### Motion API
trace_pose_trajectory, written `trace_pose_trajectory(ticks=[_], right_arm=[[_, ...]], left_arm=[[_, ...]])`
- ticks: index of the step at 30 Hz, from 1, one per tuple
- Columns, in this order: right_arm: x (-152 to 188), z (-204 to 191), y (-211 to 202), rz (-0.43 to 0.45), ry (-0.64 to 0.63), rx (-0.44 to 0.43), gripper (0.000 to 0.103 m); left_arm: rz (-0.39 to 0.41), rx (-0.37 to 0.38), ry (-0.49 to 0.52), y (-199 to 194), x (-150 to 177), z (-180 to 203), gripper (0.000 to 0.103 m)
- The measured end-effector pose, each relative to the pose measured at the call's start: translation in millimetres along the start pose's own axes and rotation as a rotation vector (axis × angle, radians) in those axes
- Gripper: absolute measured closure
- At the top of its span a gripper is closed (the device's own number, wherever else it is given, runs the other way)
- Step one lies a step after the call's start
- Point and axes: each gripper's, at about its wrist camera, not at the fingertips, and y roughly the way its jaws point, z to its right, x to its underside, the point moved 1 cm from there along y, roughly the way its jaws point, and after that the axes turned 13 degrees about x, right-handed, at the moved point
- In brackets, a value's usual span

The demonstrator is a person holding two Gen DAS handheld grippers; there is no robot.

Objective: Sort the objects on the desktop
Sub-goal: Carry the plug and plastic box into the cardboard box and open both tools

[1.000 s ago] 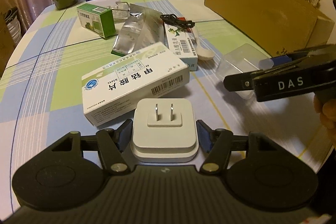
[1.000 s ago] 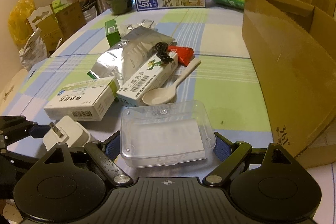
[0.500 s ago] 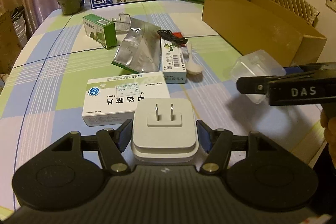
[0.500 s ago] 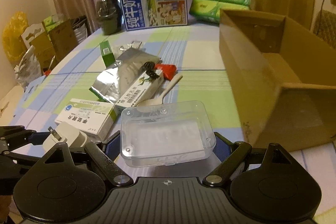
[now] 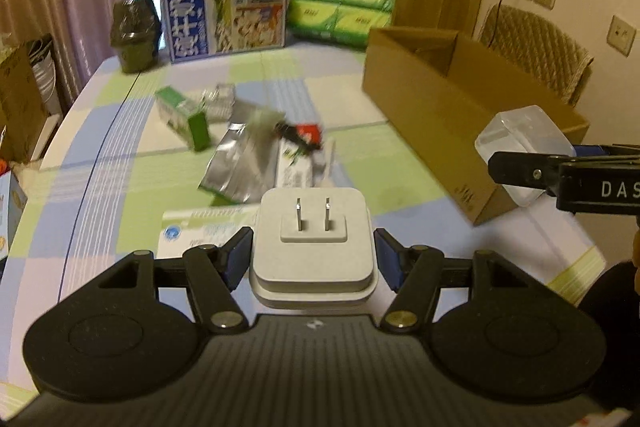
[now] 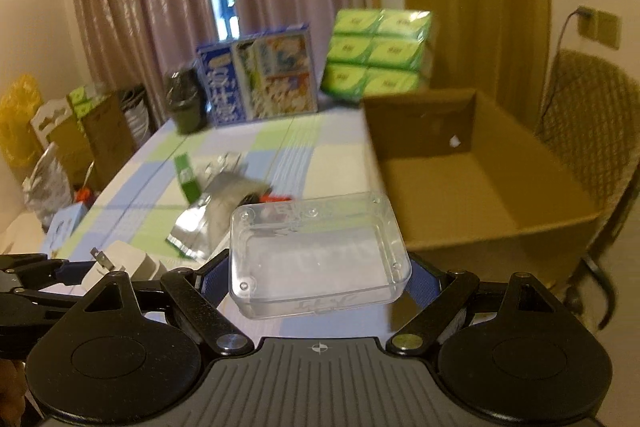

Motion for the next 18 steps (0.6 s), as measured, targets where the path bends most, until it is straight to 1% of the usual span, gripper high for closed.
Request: trace_pose_trajectory(ticks=[5,8,9,12,18], right_arm=[[-24,37,-14,0.047,0.017,0.059,0.018],[-39,67,-16,0.062,0.026,0.102,0.018],[-43,78,-14,0.062,0.029,0.119,0.018],[-52,106,-7,0.055,0.032,0.158,0.018],[-61,143,22,0.011,0.066,0.168,0.018]], left_arm=[[0.026,0.038,0.024,-2,-29,30,0.043],[0.04,0.071,0.052,4,-51,52,0.043],[0.055,0.041,0.031,7,-58,60,0.043],[0.065,0.074,0.053,19,-79,81,0.043],[0.059,0.143,0.071,63,-116,113,0.043]])
